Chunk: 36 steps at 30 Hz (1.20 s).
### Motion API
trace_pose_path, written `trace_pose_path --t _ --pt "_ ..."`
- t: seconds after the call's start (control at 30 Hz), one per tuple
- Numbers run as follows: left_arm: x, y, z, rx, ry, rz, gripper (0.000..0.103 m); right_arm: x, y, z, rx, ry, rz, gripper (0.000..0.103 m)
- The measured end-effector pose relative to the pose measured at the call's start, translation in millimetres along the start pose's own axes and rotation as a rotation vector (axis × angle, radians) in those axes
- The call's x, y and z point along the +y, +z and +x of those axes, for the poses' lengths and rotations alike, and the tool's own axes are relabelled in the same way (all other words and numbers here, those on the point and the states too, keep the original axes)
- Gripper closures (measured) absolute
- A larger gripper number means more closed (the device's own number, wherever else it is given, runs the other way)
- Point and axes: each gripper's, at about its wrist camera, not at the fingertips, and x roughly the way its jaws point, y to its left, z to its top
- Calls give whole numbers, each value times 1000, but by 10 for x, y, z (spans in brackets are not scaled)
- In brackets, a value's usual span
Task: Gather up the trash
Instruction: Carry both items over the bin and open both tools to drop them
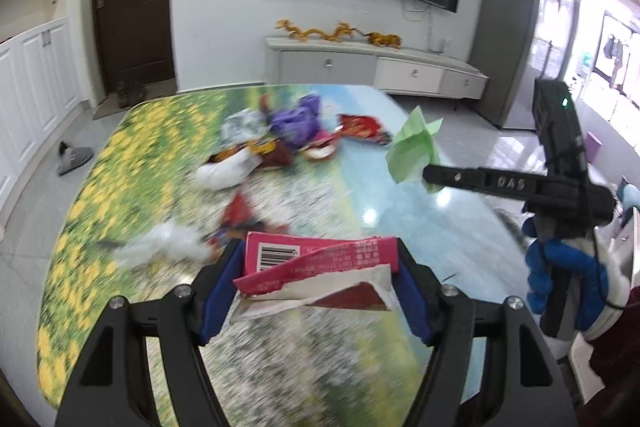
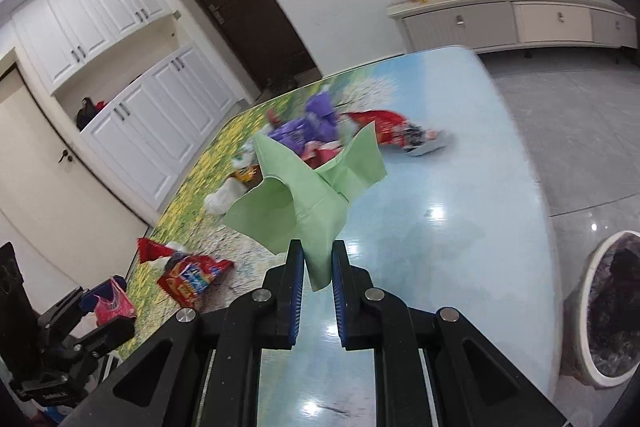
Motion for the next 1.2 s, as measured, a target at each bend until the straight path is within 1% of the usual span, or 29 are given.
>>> trace_pose_path --t 0.1,0.2,0.33,0.47,0.6,0.67,0.77,0.9,0.93,1.0,1.07,1.1,1.13,1.17,1.2 --pt "-160 164 142 3 -58 21 34 -210 -3 -102 -35 -50 50 90" --pt "-408 350 321 5 -112 72 34 -444 -15 -193 -69 -106 98 90" --pt "-821 588 616 23 -207 129 34 -873 -69 -381 -107 -193 185 90" --pt "-1353 806 991 63 -306 183 34 -1371 -184 -602 -136 -281 285 90" --pt "-1989 977 1357 104 -382 255 34 -1941 -385 -835 -155 -385 394 90" --pt "-2282 1021 1524 123 -408 291 34 -2207 -490 -926 -154 -435 440 90" --pt "-2691 1037 1793 162 -444 324 33 -2580 -631 -986 -136 -481 510 90" --pt "-3145 992 2236 231 -468 345 32 -2949 -793 -996 -113 -520 568 89" --pt "-3209 981 2314 245 -472 343 32 -3049 -854 -1010 -107 -525 582 87" --pt "-3389 968 2502 274 -474 343 32 -3183 -919 -1011 -100 -531 604 87" --pt "-3511 953 2675 305 -478 338 32 -3282 -970 -1010 -94 -537 623 83" --pt "-3579 949 2755 326 -492 335 32 -3324 -979 -1005 -92 -541 632 80" --pt "-3656 946 2835 352 -507 327 32 -3358 -996 -1011 -91 -543 642 72" --pt "-3717 926 2909 377 -520 312 31 -3386 -1009 -1012 -90 -547 649 68" --pt "-3752 909 2974 401 -530 296 29 -3413 -1016 -1025 -92 -548 655 67"
